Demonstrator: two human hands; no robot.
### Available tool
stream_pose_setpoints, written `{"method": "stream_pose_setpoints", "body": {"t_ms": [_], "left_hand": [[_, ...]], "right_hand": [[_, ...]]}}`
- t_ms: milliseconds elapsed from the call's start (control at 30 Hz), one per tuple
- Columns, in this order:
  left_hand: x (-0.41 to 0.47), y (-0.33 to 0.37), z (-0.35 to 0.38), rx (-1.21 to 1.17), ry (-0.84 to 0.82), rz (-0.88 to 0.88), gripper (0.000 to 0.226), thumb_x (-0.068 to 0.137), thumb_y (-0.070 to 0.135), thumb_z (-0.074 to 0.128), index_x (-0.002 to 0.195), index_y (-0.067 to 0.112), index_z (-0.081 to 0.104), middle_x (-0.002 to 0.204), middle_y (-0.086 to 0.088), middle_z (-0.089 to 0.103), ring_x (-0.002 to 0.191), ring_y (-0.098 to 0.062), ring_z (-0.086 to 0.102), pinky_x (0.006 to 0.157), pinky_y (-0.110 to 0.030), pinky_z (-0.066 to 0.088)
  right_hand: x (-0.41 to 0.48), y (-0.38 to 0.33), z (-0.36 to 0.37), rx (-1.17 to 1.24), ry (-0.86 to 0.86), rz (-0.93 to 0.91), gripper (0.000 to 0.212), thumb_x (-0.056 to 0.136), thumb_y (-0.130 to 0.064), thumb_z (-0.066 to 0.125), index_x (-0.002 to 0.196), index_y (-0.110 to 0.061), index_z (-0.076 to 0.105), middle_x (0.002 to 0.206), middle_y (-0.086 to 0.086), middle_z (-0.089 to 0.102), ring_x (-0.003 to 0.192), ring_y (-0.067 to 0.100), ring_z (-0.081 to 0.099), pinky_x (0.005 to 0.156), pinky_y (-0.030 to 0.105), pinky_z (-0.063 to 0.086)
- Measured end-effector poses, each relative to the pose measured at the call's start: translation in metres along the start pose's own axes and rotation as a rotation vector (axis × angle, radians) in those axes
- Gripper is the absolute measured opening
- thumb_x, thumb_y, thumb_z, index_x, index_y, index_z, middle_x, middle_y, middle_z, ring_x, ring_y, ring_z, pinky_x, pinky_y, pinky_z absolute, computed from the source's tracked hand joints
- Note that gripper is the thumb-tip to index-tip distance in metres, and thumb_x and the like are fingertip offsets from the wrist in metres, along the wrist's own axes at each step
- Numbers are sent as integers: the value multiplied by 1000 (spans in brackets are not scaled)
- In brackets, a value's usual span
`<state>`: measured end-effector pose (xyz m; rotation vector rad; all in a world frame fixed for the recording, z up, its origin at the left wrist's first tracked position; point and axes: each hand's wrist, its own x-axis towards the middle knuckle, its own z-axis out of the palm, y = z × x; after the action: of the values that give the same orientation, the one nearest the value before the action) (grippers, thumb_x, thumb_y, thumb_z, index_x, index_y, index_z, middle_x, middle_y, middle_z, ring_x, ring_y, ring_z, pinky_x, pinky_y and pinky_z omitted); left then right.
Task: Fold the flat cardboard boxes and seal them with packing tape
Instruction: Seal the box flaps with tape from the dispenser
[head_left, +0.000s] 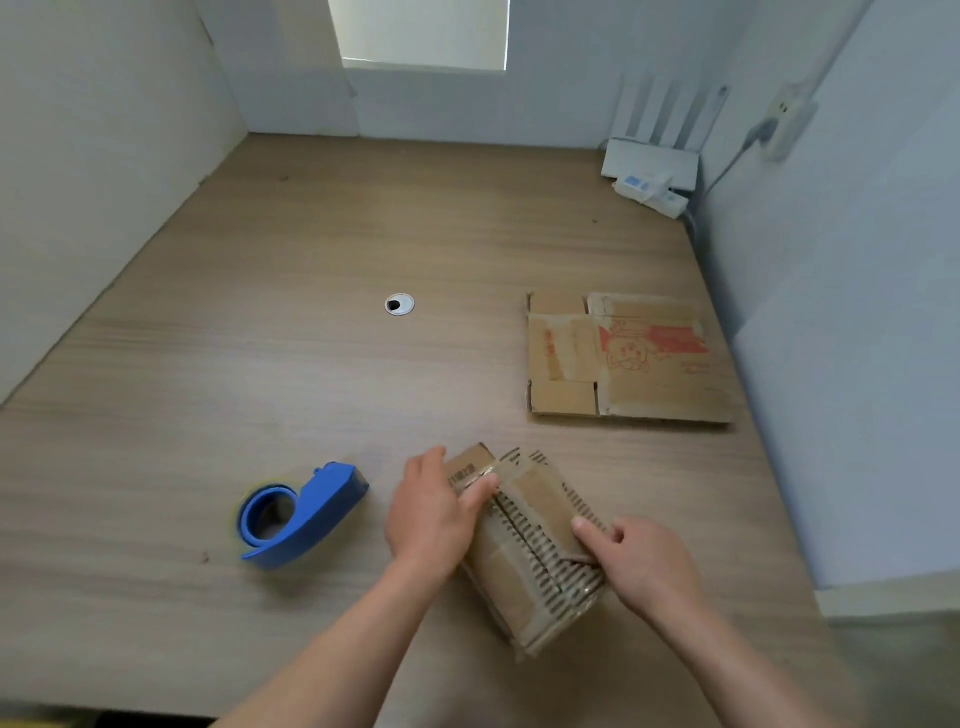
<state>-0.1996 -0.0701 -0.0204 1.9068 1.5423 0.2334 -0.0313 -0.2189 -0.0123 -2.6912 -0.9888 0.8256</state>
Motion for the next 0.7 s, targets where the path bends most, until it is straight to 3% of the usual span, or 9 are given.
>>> {"method": "stream_pose_setpoints", "body": {"t_ms": [133,233,300,367,500,600,633,700], "left_hand": [[-8,-12,8,-126,-107,36,62,81,52,73,133,24,56,129,4,52,118,-15,55,101,-32,46],[-6,-14,8,-117,-114,82,55,82,46,75,130,23,61,127,4,55,115,-12,54,101,-27,43],[-3,-11,4,-130,-132,111,56,83,44,74,133,22,60,130,6,53,115,-10,53,102,-26,42],[1,-8,0,-124,-167,136,57,85,43,73,136,24,57,133,7,52,117,-9,52,104,-28,43],[10,-9,-5,-67,-234,186,57,86,43,72,138,25,56,138,5,47,124,-11,49,101,-17,32],[13,-10,-6,-69,-310,192,59,91,46,65,144,28,48,150,3,36,136,-15,41,107,-22,31],[12,-10,-7,-77,-288,188,61,93,48,60,148,28,43,157,3,29,142,-16,35,112,-26,29],[7,-16,-18,-95,-84,167,63,96,49,54,151,24,37,160,3,25,146,-15,27,115,-33,28]], "right_hand": [[-4,4,19,47,-128,-36,62,91,-66,50,61,-12,59,63,0,63,71,23,64,58,33,39],[0,-3,14,49,-65,-110,37,85,-59,56,102,-27,64,102,-12,68,98,16,65,73,30,45],[2,-16,13,195,-77,-187,57,85,-53,59,138,-35,47,129,-14,58,117,12,58,95,31,47],[-2,-30,26,389,-175,-252,71,88,-59,52,152,-38,30,146,-13,49,130,12,51,110,35,40],[-9,-32,62,523,-95,-241,67,100,-53,42,159,-30,20,158,-6,37,143,14,36,119,33,29],[-9,-31,60,601,-122,-170,78,89,-74,34,155,-35,29,156,-10,40,144,11,36,120,34,28],[-9,-32,58,615,-135,-166,77,89,-75,34,155,-36,30,156,-11,40,145,11,35,121,35,26],[-9,-34,54,626,-153,-170,62,99,-60,34,155,-36,27,157,-11,37,147,11,31,121,35,24]]}}
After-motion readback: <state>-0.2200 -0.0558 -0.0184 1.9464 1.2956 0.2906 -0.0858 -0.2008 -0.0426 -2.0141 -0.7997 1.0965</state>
